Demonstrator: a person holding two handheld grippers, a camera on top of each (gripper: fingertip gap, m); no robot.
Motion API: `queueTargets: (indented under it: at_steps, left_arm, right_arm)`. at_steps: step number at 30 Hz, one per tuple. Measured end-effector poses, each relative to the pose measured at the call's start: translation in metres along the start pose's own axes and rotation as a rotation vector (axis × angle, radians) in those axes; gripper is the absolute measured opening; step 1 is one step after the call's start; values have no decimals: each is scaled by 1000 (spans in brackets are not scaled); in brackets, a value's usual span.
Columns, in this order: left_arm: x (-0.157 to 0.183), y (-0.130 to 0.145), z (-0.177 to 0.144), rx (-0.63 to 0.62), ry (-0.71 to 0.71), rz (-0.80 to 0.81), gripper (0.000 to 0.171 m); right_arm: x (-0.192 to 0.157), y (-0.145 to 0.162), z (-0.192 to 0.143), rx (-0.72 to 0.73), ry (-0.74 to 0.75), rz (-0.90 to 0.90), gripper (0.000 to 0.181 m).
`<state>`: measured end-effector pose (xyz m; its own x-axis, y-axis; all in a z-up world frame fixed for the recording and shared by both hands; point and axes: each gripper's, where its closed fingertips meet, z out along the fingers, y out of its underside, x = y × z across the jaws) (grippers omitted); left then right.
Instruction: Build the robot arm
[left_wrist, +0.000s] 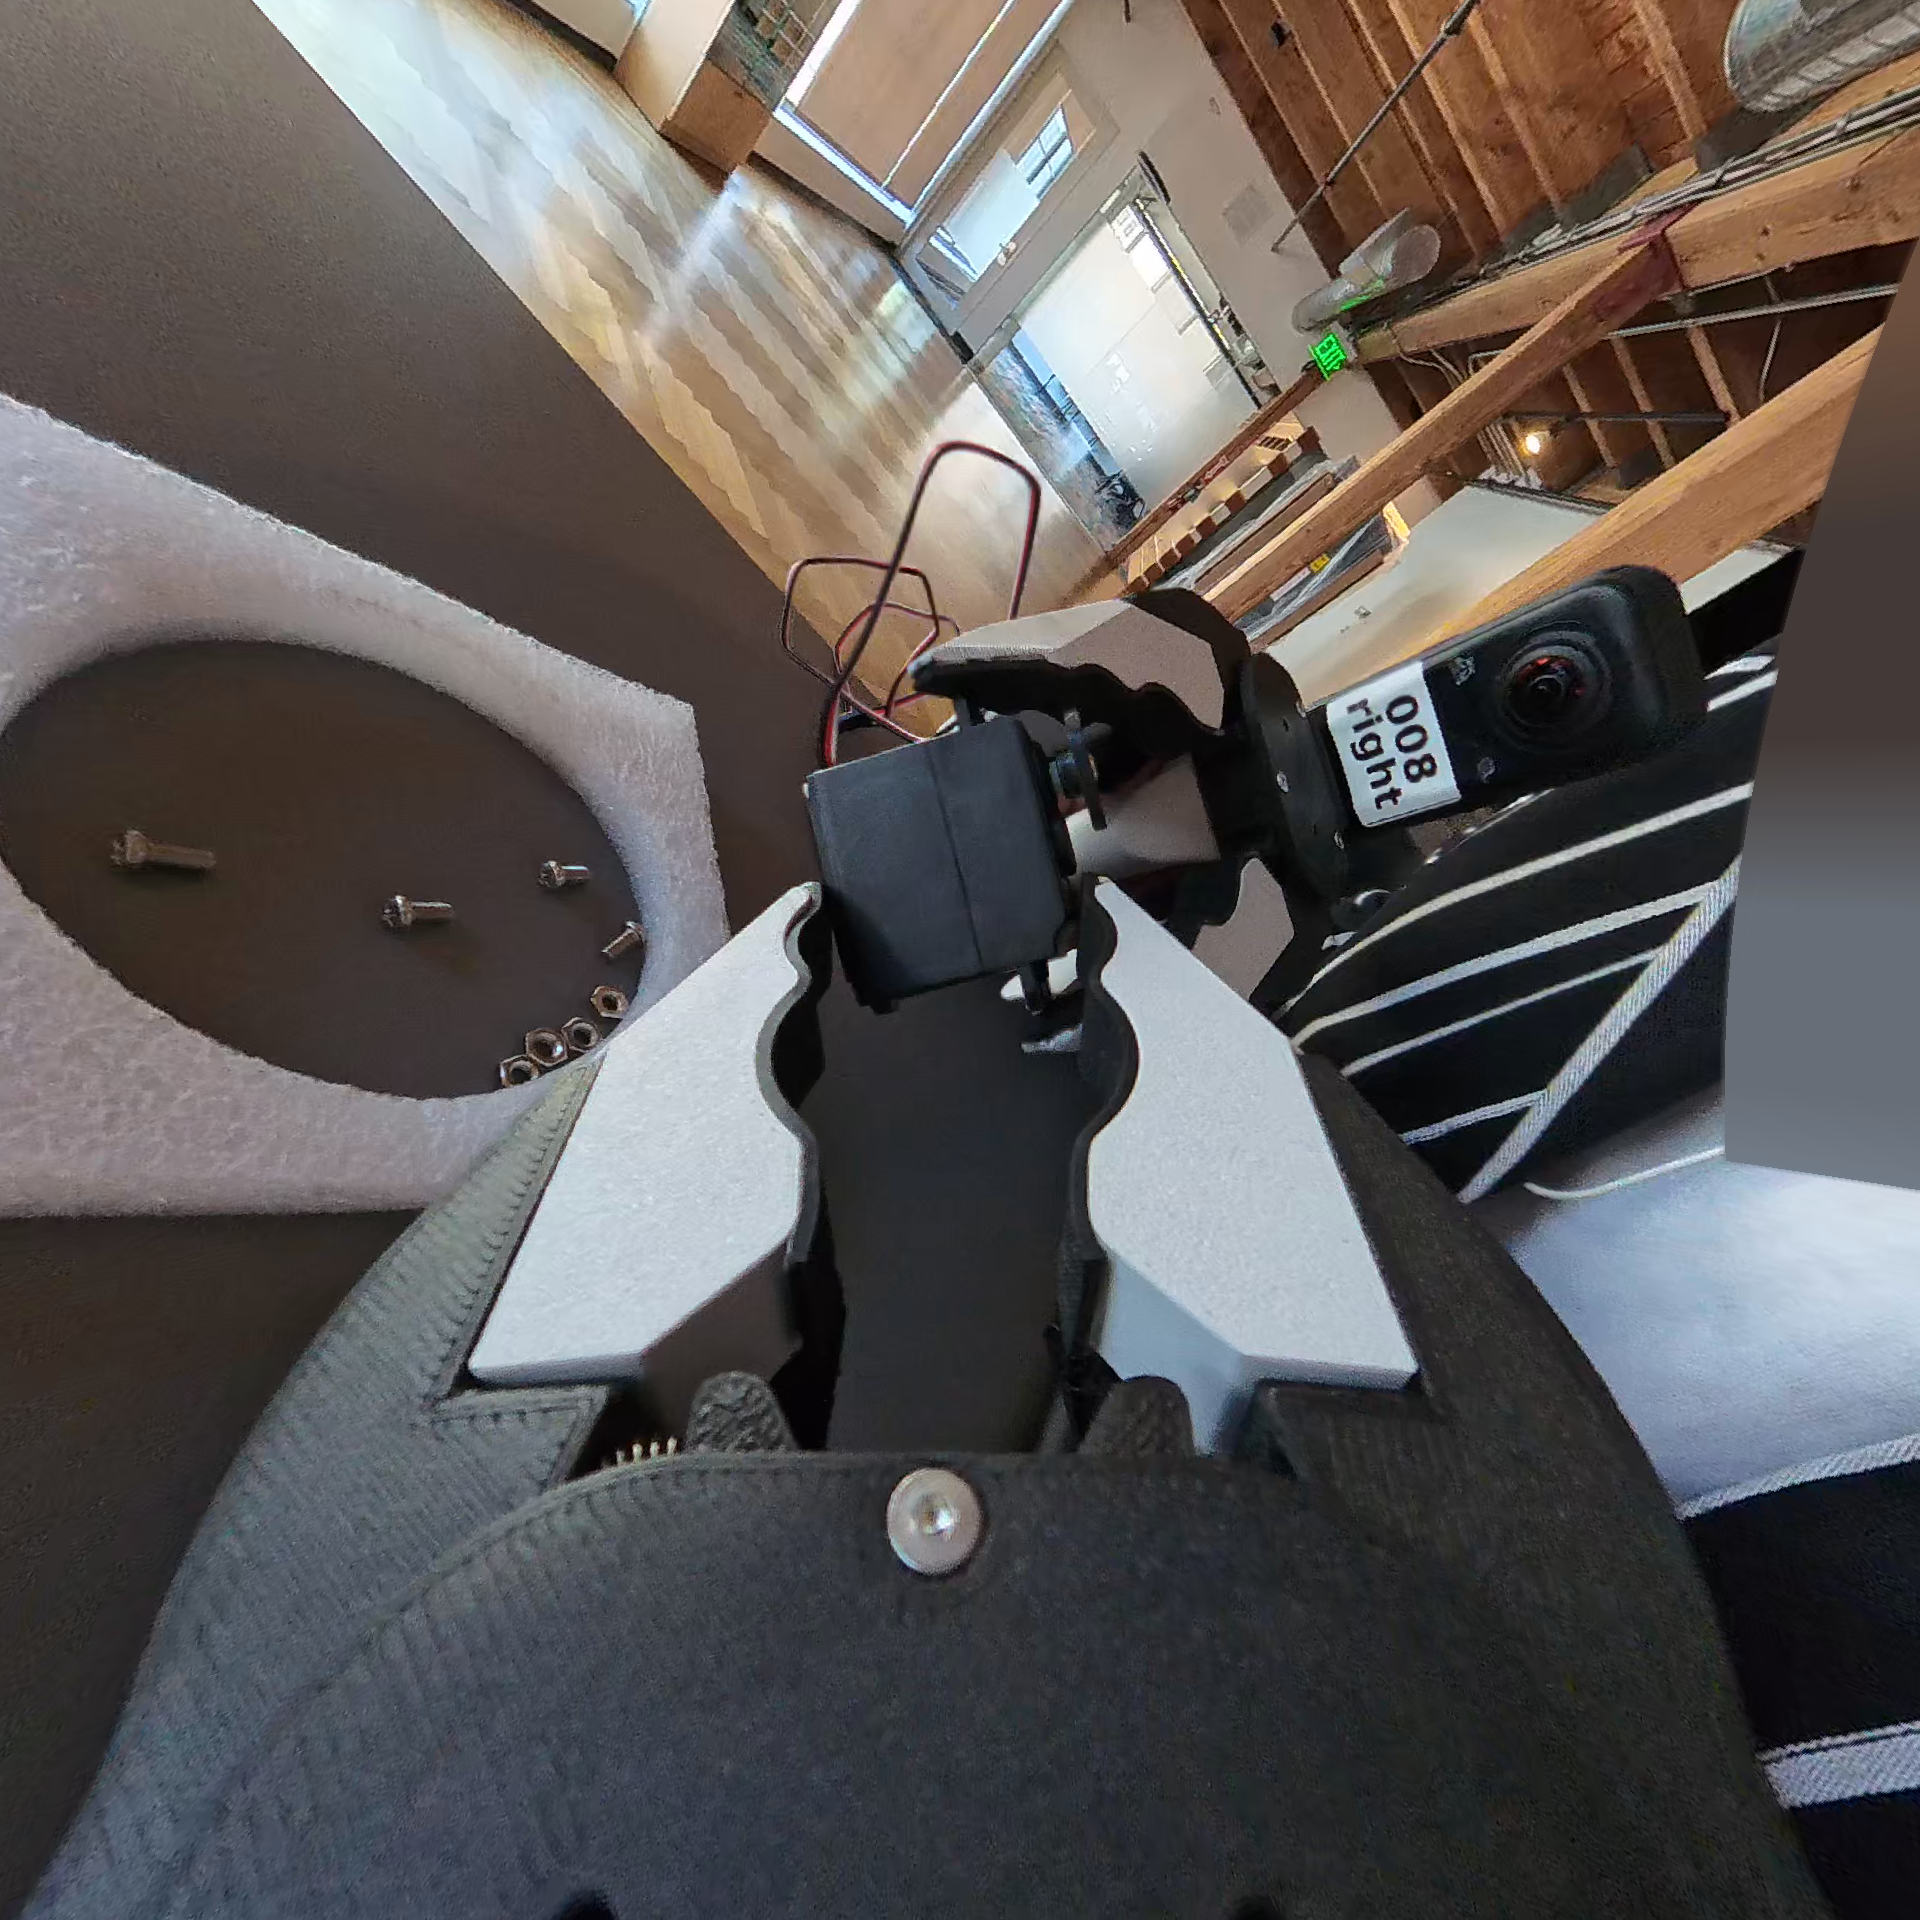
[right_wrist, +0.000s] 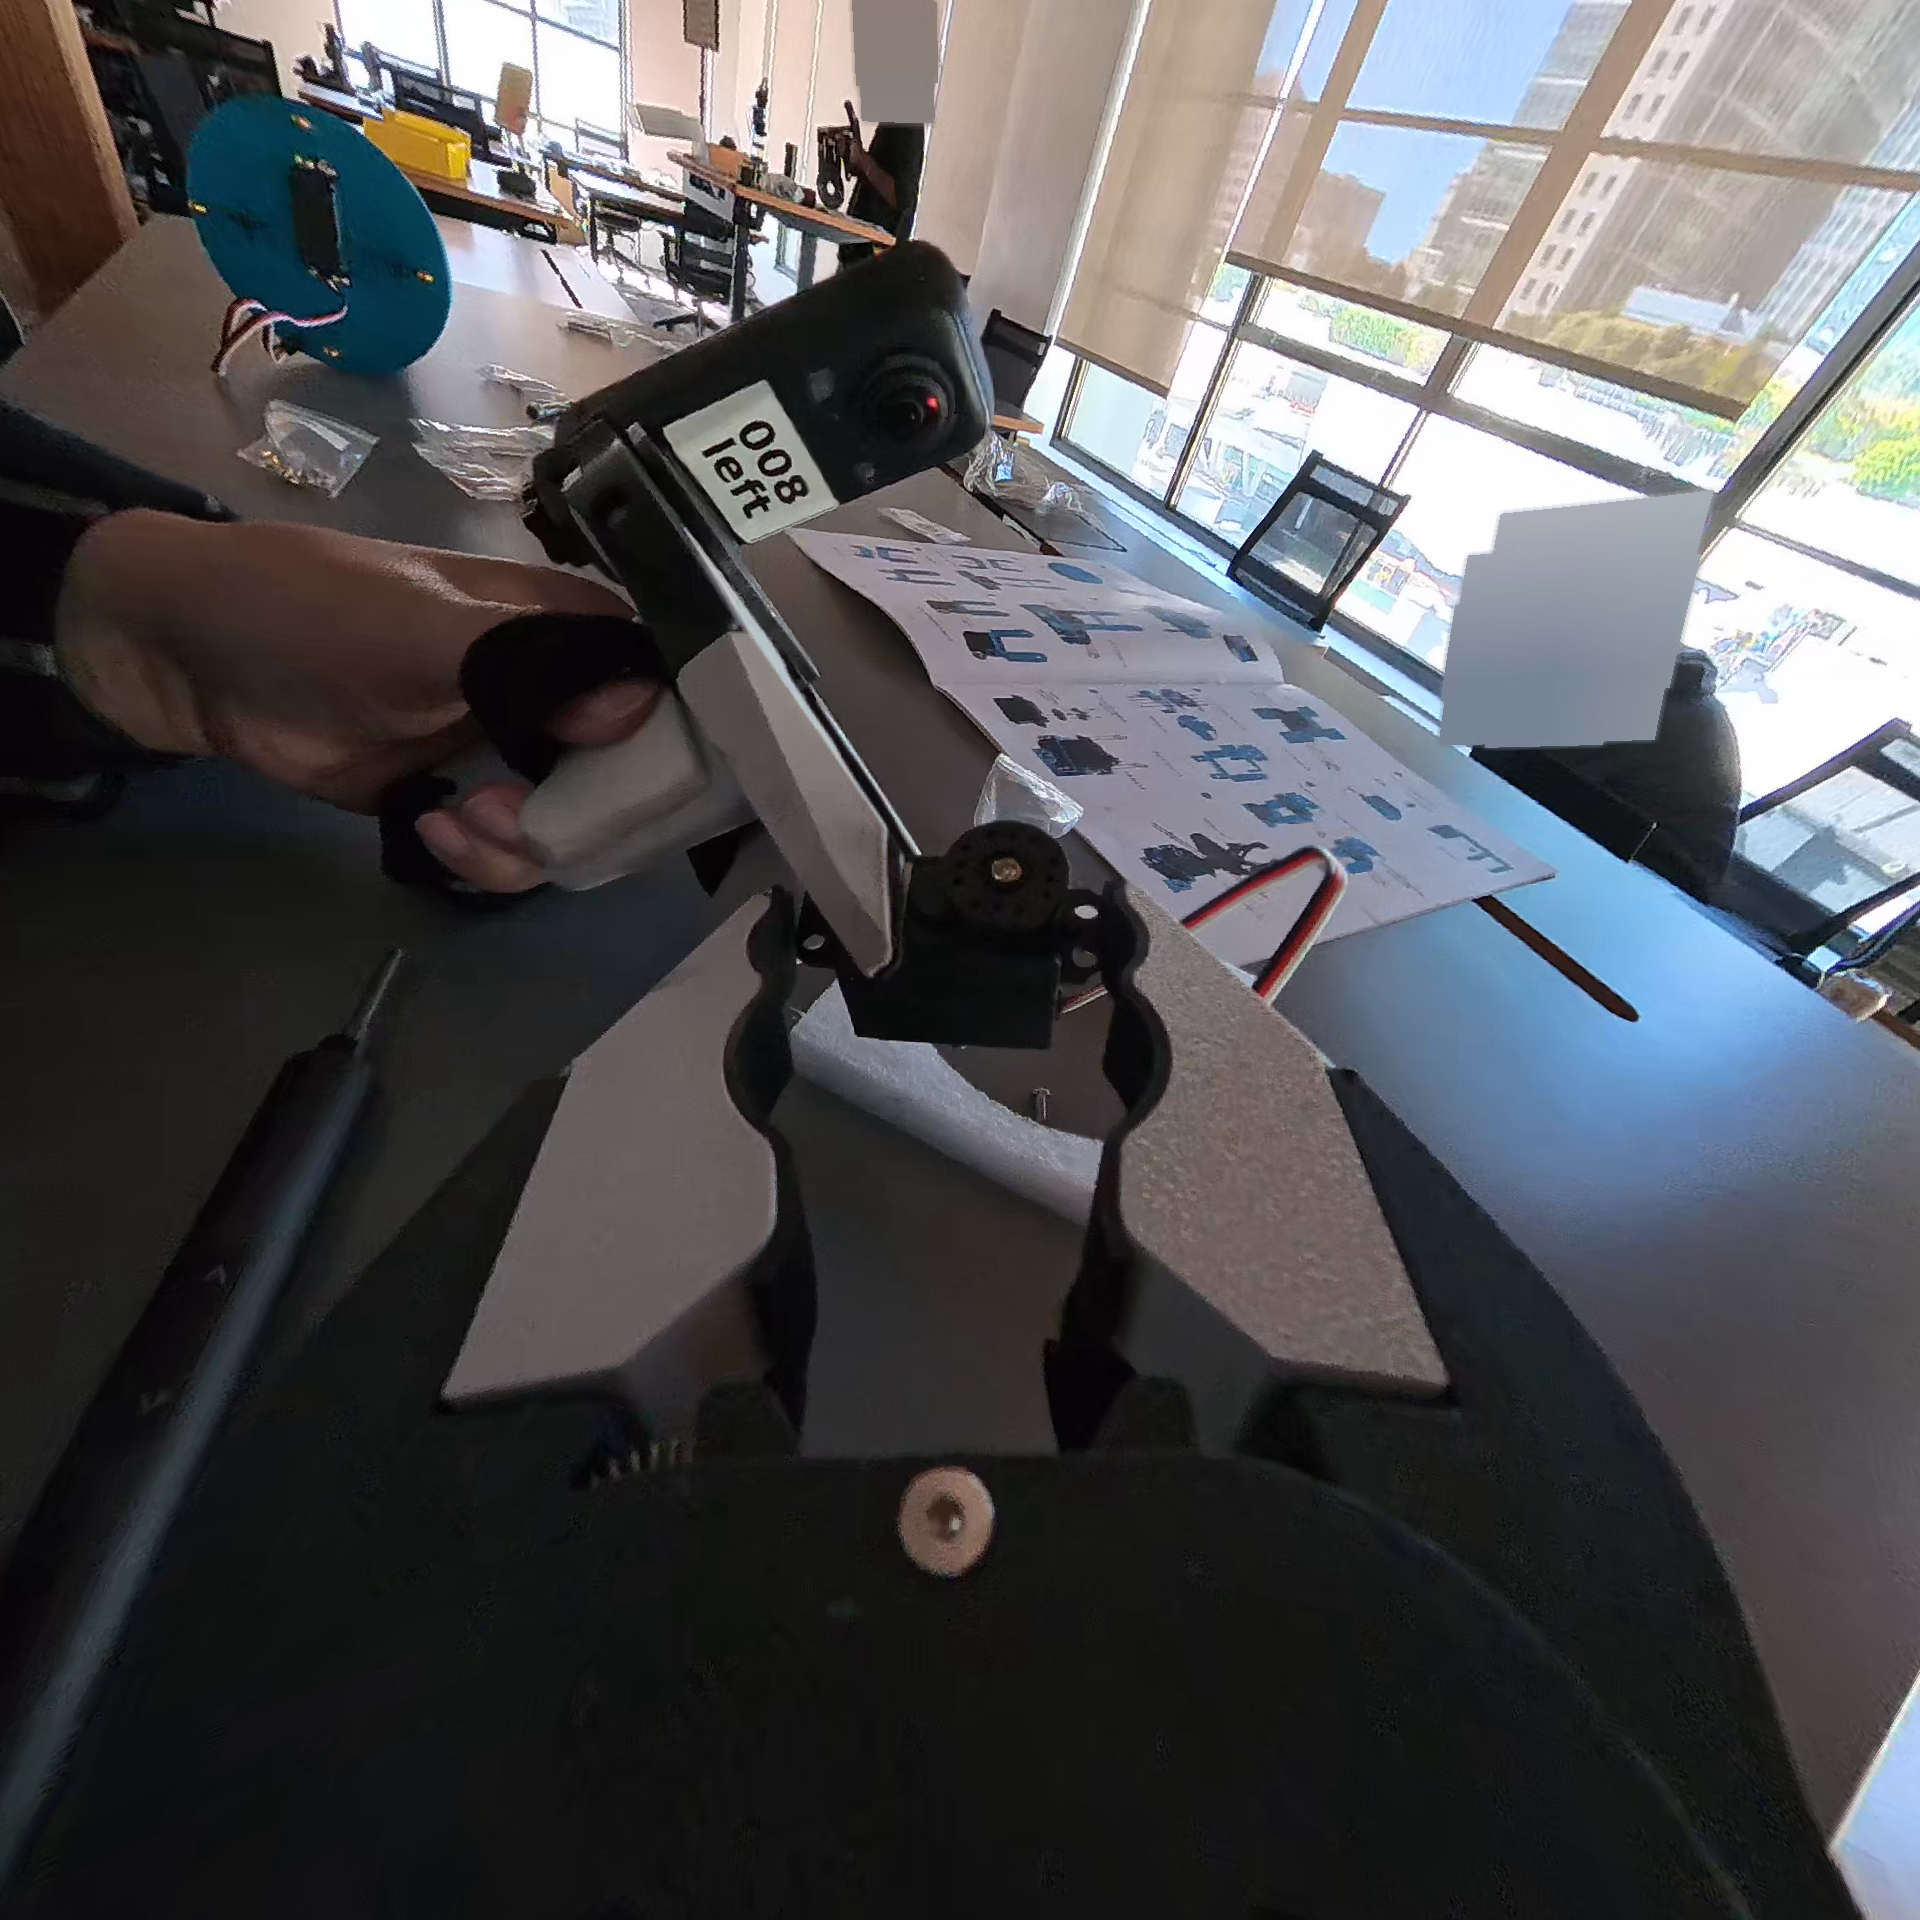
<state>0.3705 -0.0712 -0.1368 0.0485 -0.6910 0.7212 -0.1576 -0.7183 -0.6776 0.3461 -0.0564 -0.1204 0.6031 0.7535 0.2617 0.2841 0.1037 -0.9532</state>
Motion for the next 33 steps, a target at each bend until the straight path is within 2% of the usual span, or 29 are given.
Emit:
queueTargets:
  at_steps: [12, 17, 22, 30, 33]
  left_arm:
    - [18, -5, -2, 39, 4, 29, 45]
    - [25, -3, -3, 55, 113, -94, 44]
    - [17, 0, -4, 46, 76, -80, 44]
    - [24, -4, -7, 87, 163, -174, 43]
    - [31, -9, -12, 118, 294, -319, 43]
  right_arm:
    - [-3, -17, -10, 118, -25, 11, 58]
    - [-4, -24, -14, 170, -76, 82, 49]
    - [-5, -16, -9, 129, -77, 75, 49]
    - [-5, -19, -12, 160, -109, 140, 50]
    - [-5, -25, -14, 195, -107, 138, 53]
